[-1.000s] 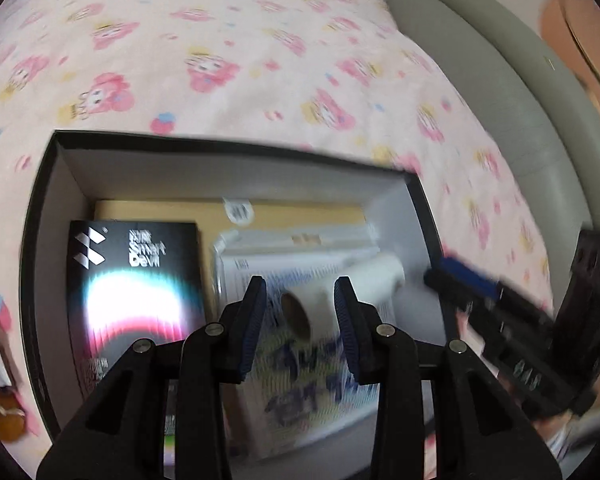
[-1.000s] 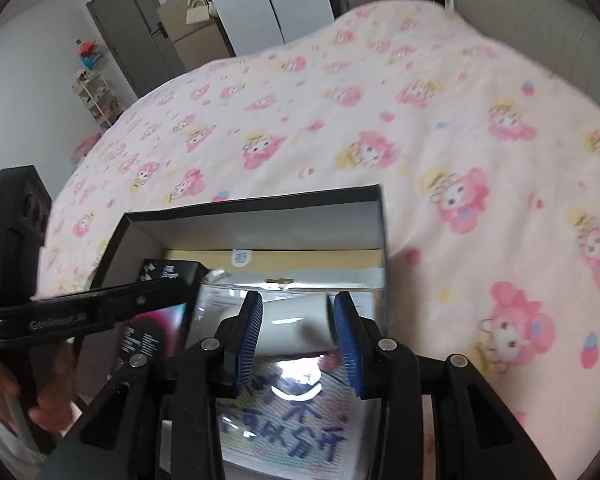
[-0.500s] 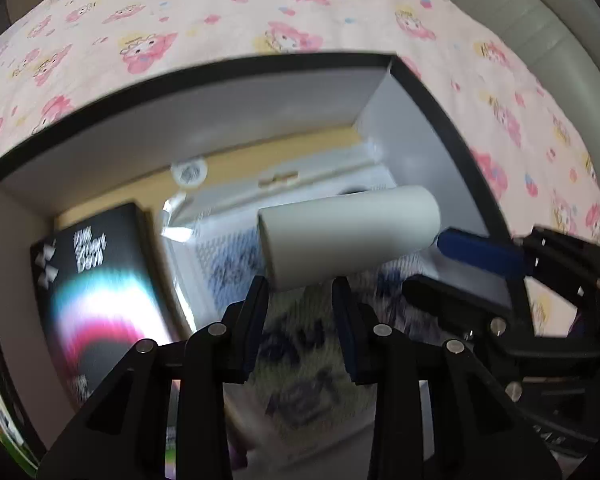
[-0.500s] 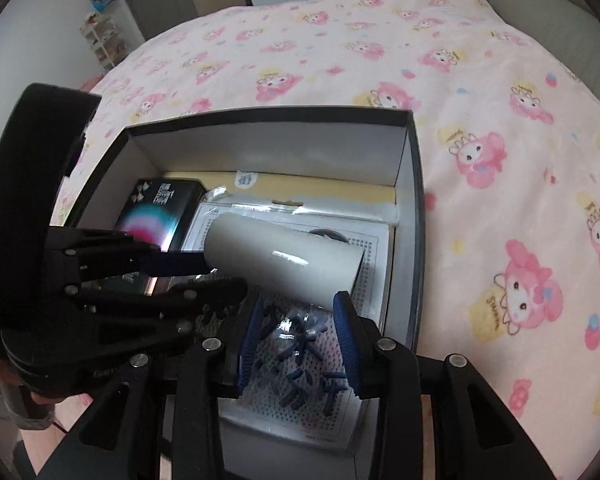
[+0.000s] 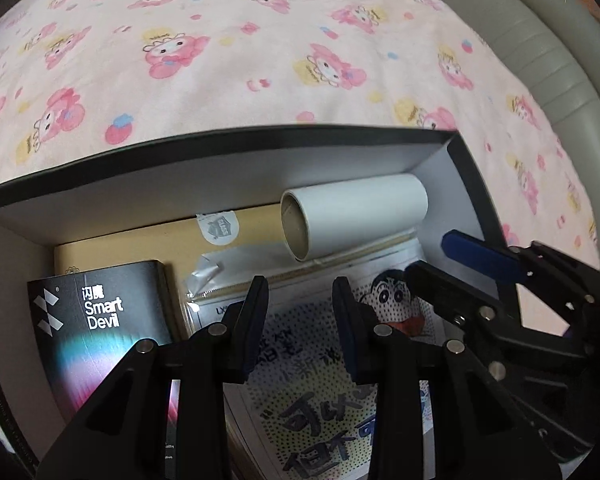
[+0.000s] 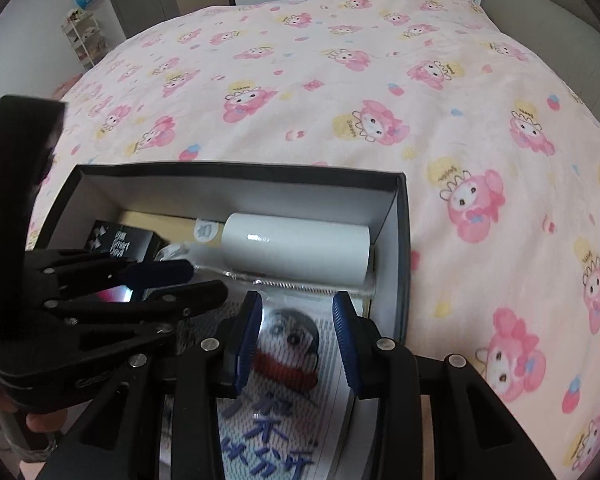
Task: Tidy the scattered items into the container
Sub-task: 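Lower the paper roll into the DAPHNE box and open the right tool, then move the right tool back to the white envelope on the pile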
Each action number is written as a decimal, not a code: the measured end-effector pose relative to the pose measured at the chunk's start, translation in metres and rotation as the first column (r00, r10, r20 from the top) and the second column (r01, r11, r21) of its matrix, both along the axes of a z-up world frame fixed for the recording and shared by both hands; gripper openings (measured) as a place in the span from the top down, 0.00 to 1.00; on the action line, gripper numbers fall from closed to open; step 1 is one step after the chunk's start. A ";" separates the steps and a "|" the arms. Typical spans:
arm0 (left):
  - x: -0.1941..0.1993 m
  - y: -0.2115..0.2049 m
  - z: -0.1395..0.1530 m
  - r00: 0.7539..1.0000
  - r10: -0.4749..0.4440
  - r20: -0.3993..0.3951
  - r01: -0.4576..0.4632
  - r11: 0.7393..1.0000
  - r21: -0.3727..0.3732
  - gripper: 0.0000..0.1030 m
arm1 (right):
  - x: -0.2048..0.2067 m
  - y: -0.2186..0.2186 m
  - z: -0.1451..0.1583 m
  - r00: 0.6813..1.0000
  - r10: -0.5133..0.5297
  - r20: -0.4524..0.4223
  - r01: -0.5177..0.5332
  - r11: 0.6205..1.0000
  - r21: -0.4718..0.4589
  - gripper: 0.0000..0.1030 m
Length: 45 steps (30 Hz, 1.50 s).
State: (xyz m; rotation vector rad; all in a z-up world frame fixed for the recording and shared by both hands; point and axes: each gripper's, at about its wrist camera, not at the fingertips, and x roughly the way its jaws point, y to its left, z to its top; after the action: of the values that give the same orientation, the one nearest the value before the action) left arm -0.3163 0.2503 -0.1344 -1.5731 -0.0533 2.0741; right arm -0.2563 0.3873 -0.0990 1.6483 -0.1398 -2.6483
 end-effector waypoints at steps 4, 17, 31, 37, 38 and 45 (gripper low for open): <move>-0.005 -0.015 0.002 0.994 0.105 -0.040 -0.103 0.994 0.047 0.69 | 0.010 0.004 0.005 0.998 -0.060 -0.032 0.059 0.997 -0.046 0.68; -0.006 -0.003 0.006 0.995 0.097 0.015 -0.098 0.985 0.143 0.69 | 0.064 0.022 0.037 0.973 -0.184 -0.139 0.169 0.979 -0.115 0.68; 0.097 -0.081 0.070 0.992 0.109 -0.064 -0.097 0.980 0.175 0.68 | 0.128 -0.033 0.074 0.964 -0.131 -0.232 0.119 0.991 -0.064 0.63; 0.156 -0.110 0.115 0.960 0.132 -0.246 -0.108 0.988 0.110 0.62 | 0.159 -0.076 0.090 0.957 -0.080 -0.279 0.063 0.996 -0.068 0.63; 0.164 -0.113 0.121 0.953 0.135 -0.271 -0.109 0.988 0.110 0.60 | 0.164 -0.083 0.094 0.955 -0.072 -0.288 0.056 0.996 -0.062 0.63; 0.212 -0.136 0.153 0.905 0.131 -0.405 -0.116 0.991 0.060 0.60 | 0.195 -0.126 0.116 0.940 -0.040 -0.340 0.022 0.998 -0.056 0.63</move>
State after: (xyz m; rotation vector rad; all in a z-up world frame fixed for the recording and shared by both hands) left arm -0.1043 0.1138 0.0188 -1.1098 -0.0383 2.4479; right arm -0.0612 0.2614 0.0173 1.1561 -0.2249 -2.8750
